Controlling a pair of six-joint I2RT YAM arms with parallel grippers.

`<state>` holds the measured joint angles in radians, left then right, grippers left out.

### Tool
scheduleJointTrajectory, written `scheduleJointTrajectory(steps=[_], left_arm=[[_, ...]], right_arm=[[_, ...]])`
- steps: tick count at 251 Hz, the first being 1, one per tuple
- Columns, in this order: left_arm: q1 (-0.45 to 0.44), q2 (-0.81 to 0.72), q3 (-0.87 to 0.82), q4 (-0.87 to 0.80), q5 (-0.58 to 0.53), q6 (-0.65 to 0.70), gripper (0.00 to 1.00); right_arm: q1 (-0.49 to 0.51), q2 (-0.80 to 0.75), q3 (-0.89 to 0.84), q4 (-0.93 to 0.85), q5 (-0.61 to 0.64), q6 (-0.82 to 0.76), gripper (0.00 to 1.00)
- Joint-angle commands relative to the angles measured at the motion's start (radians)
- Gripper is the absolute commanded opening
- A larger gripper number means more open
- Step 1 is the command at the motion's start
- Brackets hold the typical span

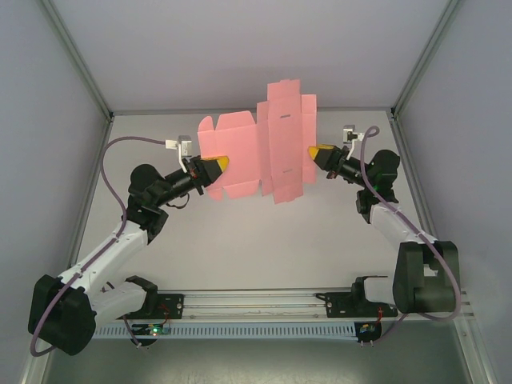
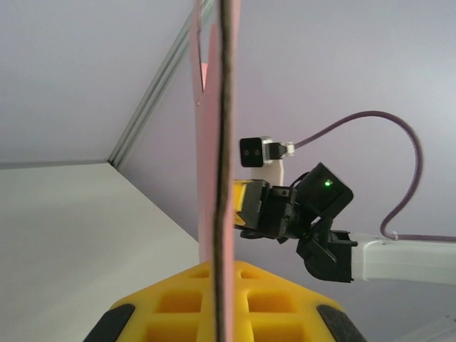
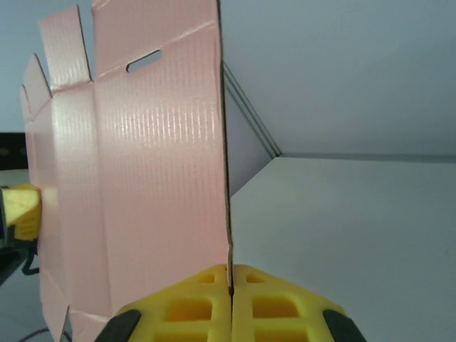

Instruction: Assemble paper box

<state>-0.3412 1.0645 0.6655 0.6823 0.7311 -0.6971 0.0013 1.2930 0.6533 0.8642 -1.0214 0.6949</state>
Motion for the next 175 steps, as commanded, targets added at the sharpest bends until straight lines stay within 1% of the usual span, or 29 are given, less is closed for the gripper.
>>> scheduleJointTrajectory(steps=[1, 14, 28, 42, 53, 56, 62, 67, 70, 76, 80, 82, 100, 112, 123, 133, 140, 159, 175], left_arm=[[-0.018, -0.015, -0.016, 0.023, -0.042, 0.006, 0.00], [-0.017, -0.015, -0.017, 0.016, -0.045, 0.007, 0.00], [-0.018, -0.014, -0.021, 0.000, -0.055, 0.006, 0.00], [-0.018, -0.016, -0.019, -0.036, -0.054, 0.021, 0.00], [-0.018, -0.023, -0.011, -0.104, -0.071, 0.047, 0.00], [-0.019, -0.026, -0.008, -0.132, -0.081, 0.058, 0.02], [-0.018, -0.034, 0.000, -0.193, -0.105, 0.079, 0.14], [-0.018, -0.040, 0.007, -0.251, -0.129, 0.095, 0.29], [-0.018, -0.045, 0.014, -0.289, -0.145, 0.106, 0.43], [-0.018, -0.055, 0.026, -0.373, -0.189, 0.132, 0.76], [-0.018, -0.063, 0.034, -0.428, -0.221, 0.147, 0.95], [-0.018, -0.067, 0.037, -0.454, -0.237, 0.155, 0.99], [-0.018, -0.106, 0.065, -0.669, -0.406, 0.203, 1.00], [-0.018, -0.136, 0.072, -0.772, -0.515, 0.221, 1.00], [-0.018, -0.169, 0.073, -0.834, -0.585, 0.231, 1.00], [-0.018, -0.201, 0.065, -0.862, -0.624, 0.236, 1.00], [-0.018, -0.226, 0.058, -0.867, -0.640, 0.240, 1.00], [-0.018, -0.272, 0.031, -0.855, -0.656, 0.243, 1.00], [-0.018, -0.284, 0.017, -0.836, -0.666, 0.233, 1.00]], right_arm=[[0.000, -0.067, 0.028, -0.038, 0.007, -0.054, 0.00], [0.004, -0.091, 0.035, -0.107, 0.018, -0.110, 0.00], [0.012, -0.122, 0.042, -0.201, 0.060, -0.179, 0.00], [0.032, -0.158, 0.050, -0.314, 0.112, -0.297, 0.00], [0.056, -0.193, 0.060, -0.420, 0.178, -0.404, 0.00], [0.065, -0.204, 0.064, -0.451, 0.203, -0.434, 0.00], [0.085, -0.224, 0.072, -0.519, 0.251, -0.498, 0.00], [0.102, -0.239, 0.082, -0.577, 0.290, -0.554, 0.00], [0.113, -0.248, 0.088, -0.612, 0.317, -0.584, 0.00], [0.137, -0.265, 0.101, -0.679, 0.378, -0.637, 0.00], [0.154, -0.273, 0.111, -0.722, 0.413, -0.669, 0.00], [0.162, -0.277, 0.115, -0.745, 0.427, -0.687, 0.00], [0.207, -0.293, 0.154, -0.918, 0.474, -0.792, 0.00], [0.217, -0.290, 0.172, -1.013, 0.451, -0.828, 0.00], [0.223, -0.282, 0.186, -1.082, 0.427, -0.829, 0.00], [0.226, -0.267, 0.200, -1.158, 0.376, -0.856, 0.00], [0.232, -0.257, 0.203, -1.192, 0.362, -0.857, 0.00], [0.256, -0.222, 0.200, -1.239, 0.374, -0.855, 0.00], [0.274, -0.177, 0.201, -1.259, 0.421, -0.882, 0.00]])
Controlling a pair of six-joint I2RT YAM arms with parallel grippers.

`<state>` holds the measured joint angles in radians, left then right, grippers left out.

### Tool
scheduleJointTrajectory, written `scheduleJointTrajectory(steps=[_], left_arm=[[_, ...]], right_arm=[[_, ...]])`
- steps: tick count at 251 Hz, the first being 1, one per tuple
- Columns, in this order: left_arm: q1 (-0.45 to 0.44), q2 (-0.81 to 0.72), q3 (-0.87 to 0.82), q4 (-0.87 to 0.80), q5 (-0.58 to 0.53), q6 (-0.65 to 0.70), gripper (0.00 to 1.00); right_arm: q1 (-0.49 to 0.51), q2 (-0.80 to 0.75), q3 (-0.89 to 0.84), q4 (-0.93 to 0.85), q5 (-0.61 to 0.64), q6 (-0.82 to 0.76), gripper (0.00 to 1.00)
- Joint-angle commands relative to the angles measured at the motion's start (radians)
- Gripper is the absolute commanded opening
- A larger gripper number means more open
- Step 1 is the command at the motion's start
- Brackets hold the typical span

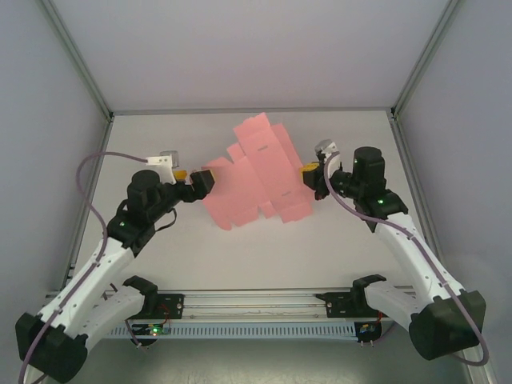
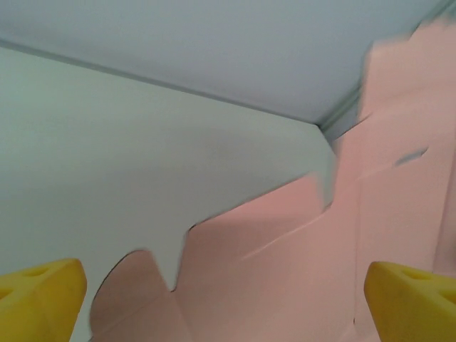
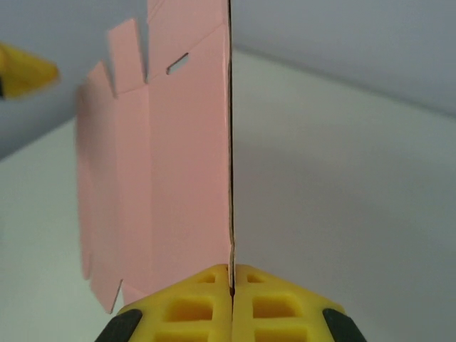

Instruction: Assemble paper box

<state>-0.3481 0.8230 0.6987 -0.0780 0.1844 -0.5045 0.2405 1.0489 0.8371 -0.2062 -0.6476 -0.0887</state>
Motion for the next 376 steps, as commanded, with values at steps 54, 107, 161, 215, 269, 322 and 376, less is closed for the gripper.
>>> scheduleJointTrajectory(steps=[54, 107, 161, 215, 269, 322, 376], left_arm=[[-0.010, 0.034, 0.022, -0.077, -0.119, 0.026, 1.00], [-0.010, 0.096, 0.024, -0.040, -0.110, 0.002, 1.00], [-0.008, 0.127, 0.023, -0.052, -0.142, -0.020, 1.00], [0.004, 0.149, 0.029, -0.047, -0.140, -0.040, 1.00], [0.013, 0.217, 0.038, -0.015, -0.088, -0.058, 1.00], [0.016, 0.332, 0.089, 0.002, 0.005, -0.006, 1.00], [0.015, 0.452, 0.129, 0.011, 0.114, 0.031, 1.00]], right_arm=[[0.177, 0.204, 0.131, -0.186, 0.533, -0.259, 0.00], [0.409, 0.232, 0.092, -0.010, 0.930, -0.766, 0.00], [0.526, 0.273, -0.004, 0.321, 1.131, -1.122, 0.00], [0.589, 0.252, -0.114, 0.551, 1.147, -1.274, 0.00], [0.631, 0.251, -0.312, 0.917, 1.141, -1.273, 0.00], [0.640, 0.268, -0.352, 0.948, 1.136, -1.194, 0.00], [0.624, 0.199, -0.352, 0.862, 1.067, -1.109, 0.00]])
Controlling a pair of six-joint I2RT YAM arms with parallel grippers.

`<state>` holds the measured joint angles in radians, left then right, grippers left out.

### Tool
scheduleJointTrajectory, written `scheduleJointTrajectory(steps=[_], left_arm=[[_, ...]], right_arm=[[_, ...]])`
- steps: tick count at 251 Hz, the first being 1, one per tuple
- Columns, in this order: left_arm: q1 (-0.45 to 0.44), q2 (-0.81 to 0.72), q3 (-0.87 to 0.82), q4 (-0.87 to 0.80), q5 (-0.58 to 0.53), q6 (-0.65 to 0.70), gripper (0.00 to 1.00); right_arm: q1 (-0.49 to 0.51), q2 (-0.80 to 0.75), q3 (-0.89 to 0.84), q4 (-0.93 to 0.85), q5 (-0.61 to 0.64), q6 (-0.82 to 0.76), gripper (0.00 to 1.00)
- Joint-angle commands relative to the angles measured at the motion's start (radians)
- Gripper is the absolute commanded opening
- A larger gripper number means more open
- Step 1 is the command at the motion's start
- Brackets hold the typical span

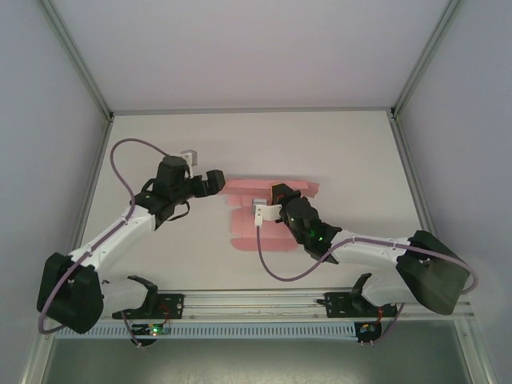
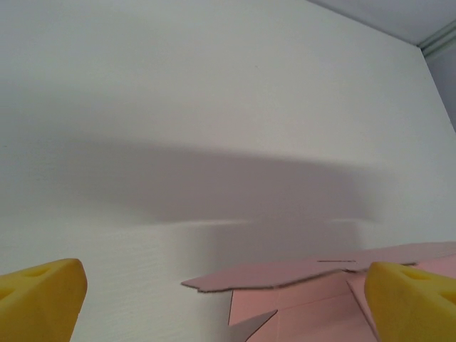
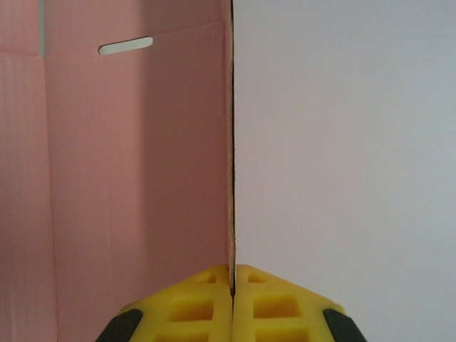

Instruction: Assemble paper box

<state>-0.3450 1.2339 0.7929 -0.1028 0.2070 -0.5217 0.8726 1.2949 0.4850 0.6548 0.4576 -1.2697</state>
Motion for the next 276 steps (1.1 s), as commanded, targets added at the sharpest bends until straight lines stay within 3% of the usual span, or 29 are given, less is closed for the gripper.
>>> scheduleJointTrajectory(steps=[1, 73, 140, 188, 229, 276], left_arm=[[0.012, 0.042, 0.035, 0.036, 0.093, 0.049, 1.00], [0.009, 0.100, 0.013, 0.086, 0.276, 0.112, 1.00], [-0.012, 0.142, 0.043, 0.060, 0.299, 0.161, 1.00], [-0.058, 0.161, 0.040, 0.156, 0.403, 0.206, 1.00], [-0.097, 0.167, 0.043, 0.193, 0.309, 0.193, 1.00], [-0.121, 0.184, 0.045, 0.255, 0.130, 0.053, 1.00]], right_arm=[[-0.009, -0.047, 0.001, 0.001, -0.038, 0.073, 0.00], [-0.033, -0.043, 0.005, -0.044, -0.059, 0.145, 0.00], [-0.031, -0.043, 0.032, -0.072, -0.094, 0.157, 0.00], [-0.029, -0.048, 0.063, -0.130, -0.156, 0.195, 0.00], [-0.021, -0.057, 0.073, -0.149, -0.183, 0.217, 0.00], [-0.020, -0.089, 0.088, -0.207, -0.266, 0.295, 0.00]])
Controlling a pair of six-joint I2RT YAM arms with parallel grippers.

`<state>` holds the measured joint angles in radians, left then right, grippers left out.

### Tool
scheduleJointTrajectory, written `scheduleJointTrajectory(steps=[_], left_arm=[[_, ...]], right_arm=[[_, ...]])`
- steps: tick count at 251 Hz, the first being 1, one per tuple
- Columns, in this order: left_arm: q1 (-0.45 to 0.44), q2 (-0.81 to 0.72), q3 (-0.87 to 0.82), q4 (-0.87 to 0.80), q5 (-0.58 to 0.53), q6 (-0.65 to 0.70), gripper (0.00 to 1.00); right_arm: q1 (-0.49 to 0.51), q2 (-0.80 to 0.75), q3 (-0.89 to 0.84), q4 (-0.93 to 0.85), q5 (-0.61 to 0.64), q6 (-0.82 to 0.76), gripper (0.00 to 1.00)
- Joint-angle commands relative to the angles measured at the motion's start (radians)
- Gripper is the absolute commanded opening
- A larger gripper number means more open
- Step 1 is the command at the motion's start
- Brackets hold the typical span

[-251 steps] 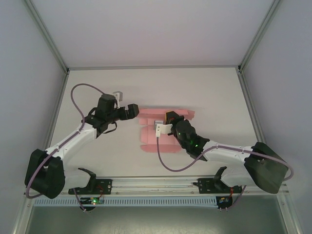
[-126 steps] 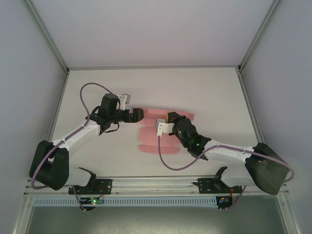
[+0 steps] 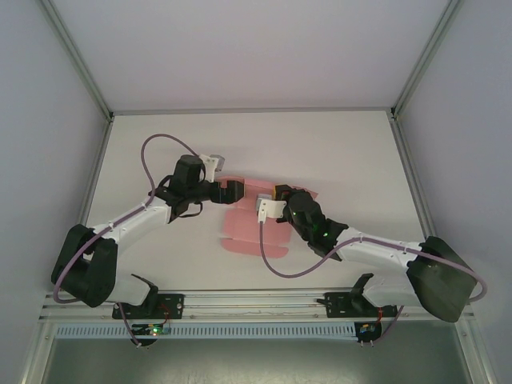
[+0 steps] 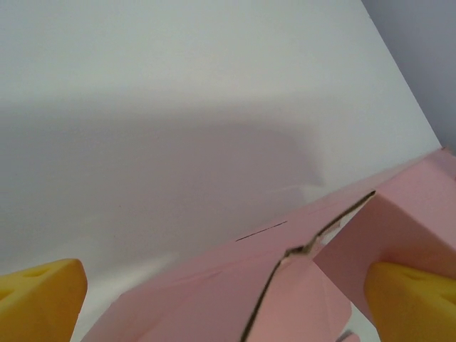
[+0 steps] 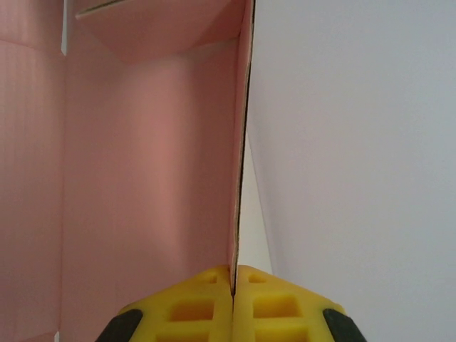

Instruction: Assemble paper box

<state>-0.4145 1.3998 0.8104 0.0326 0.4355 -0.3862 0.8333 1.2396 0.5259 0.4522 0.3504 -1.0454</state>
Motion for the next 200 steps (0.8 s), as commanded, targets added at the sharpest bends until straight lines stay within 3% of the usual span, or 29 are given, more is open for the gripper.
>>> scheduleJointTrajectory(steps=[1, 44, 90, 148, 174, 200], left_arm=[[-0.052, 0.018, 0.027, 0.120, -0.103, -0.087, 1.00], [-0.057, 0.016, 0.018, 0.149, -0.220, -0.218, 1.00], [-0.057, 0.001, 0.027, 0.152, -0.118, -0.242, 1.00], [-0.053, -0.104, 0.009, -0.039, -0.204, -0.153, 1.00], [-0.018, -0.161, -0.041, -0.055, -0.181, -0.171, 1.00], [0.047, -0.212, -0.120, 0.036, -0.024, -0.196, 1.00]], right_arm=[[0.018, -0.034, 0.048, -0.005, -0.161, 0.073, 0.00], [0.019, -0.050, 0.042, -0.021, -0.167, 0.104, 0.00], [0.018, -0.057, 0.018, 0.005, -0.134, 0.096, 0.00], [0.021, -0.024, -0.036, 0.219, 0.104, -0.097, 0.00], [0.013, -0.033, -0.046, 0.250, 0.104, -0.096, 0.00], [-0.012, -0.075, -0.024, 0.139, 0.006, 0.010, 0.00]])
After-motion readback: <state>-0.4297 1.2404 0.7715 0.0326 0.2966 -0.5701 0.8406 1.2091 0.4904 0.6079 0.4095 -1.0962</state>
